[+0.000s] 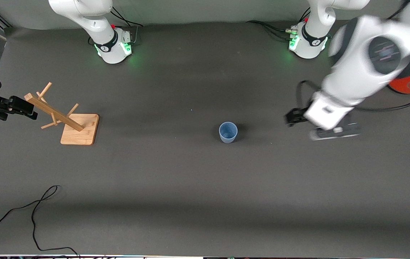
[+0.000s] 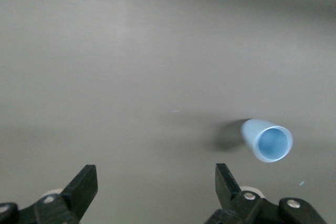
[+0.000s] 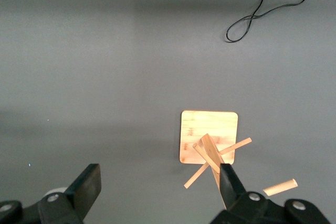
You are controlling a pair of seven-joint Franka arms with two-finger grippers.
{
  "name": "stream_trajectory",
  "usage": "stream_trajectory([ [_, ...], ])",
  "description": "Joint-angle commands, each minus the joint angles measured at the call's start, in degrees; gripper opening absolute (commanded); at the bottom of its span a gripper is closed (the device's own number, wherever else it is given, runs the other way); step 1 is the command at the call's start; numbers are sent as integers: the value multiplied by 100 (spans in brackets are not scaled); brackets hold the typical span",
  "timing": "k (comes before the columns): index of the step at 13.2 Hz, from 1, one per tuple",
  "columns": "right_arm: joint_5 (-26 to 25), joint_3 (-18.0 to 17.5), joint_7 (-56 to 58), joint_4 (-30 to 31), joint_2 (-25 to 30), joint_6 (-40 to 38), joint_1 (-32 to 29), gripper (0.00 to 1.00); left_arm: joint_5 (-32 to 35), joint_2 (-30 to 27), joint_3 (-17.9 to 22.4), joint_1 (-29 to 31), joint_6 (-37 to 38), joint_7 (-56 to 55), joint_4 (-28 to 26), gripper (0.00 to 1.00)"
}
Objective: Rotate and upright cup with both arms
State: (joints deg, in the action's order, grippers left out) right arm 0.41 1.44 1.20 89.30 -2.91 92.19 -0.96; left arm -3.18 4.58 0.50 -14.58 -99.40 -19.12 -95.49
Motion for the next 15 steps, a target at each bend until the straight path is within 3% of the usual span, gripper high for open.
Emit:
stream_trajectory([
  [1, 3, 14, 47, 87, 106, 27, 17, 100, 308, -483, -85, 813, 508, 961, -242, 100],
  [3, -6, 14, 47, 87, 106, 27, 17, 100, 554, -615, 273, 992, 737, 1366, -251, 100],
  [8, -6, 14, 47, 87, 106, 27, 17, 100, 855, -668, 608, 852, 993, 1429, -181, 100],
  [15, -6, 14, 55, 96, 106, 53, 26, 100, 793, -572, 469, 826, 1002, 1420, -32, 100],
])
